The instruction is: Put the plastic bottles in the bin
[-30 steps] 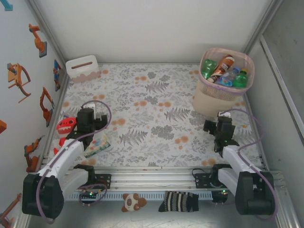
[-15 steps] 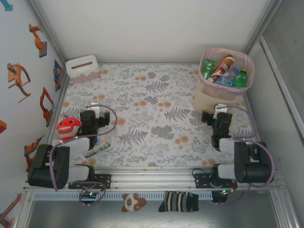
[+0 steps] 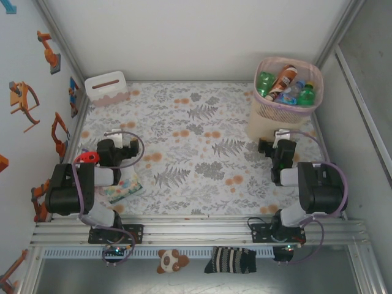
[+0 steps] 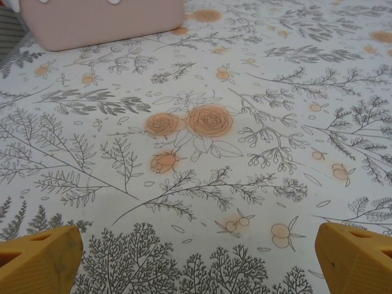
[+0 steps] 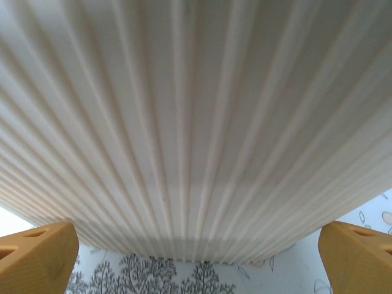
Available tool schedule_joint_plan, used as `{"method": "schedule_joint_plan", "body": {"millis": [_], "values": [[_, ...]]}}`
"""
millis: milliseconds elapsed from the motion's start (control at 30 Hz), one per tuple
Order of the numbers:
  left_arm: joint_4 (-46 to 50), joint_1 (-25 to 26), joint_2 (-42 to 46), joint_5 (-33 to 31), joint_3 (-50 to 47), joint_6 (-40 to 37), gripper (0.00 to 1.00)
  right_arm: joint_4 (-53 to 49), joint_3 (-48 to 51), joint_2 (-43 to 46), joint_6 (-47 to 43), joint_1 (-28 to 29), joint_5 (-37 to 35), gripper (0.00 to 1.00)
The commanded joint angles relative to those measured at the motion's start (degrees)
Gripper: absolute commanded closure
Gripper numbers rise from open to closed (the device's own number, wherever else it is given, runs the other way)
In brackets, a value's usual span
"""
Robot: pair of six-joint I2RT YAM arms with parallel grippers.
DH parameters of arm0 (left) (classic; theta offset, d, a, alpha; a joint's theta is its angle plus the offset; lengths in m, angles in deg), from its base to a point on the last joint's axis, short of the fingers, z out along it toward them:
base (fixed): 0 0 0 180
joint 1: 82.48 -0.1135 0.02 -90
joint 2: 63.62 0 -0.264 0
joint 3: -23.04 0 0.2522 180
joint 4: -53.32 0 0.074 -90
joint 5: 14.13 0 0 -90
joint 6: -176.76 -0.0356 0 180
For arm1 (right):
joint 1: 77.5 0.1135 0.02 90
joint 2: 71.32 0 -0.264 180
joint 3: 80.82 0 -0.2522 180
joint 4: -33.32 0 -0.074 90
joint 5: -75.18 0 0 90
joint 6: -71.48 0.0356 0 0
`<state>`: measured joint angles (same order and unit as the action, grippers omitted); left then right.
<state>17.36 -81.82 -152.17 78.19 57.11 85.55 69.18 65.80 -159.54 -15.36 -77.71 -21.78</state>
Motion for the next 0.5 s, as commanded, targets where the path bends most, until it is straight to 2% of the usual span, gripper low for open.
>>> {"method": "schedule_joint_plan", "body": {"millis": [0, 467], "values": [[2.51, -1.16, 0.43, 2.85, 3.0, 2.25, 0.03, 0.47, -2.23, -0.01, 0.42, -0.22, -0.31, 0.01], [1.46, -0.9, 0.3, 1.8, 2.84, 2.52, 0.03, -0.39, -2.83, -0.15, 0.87, -0.98, 1.21, 0.01]]}}
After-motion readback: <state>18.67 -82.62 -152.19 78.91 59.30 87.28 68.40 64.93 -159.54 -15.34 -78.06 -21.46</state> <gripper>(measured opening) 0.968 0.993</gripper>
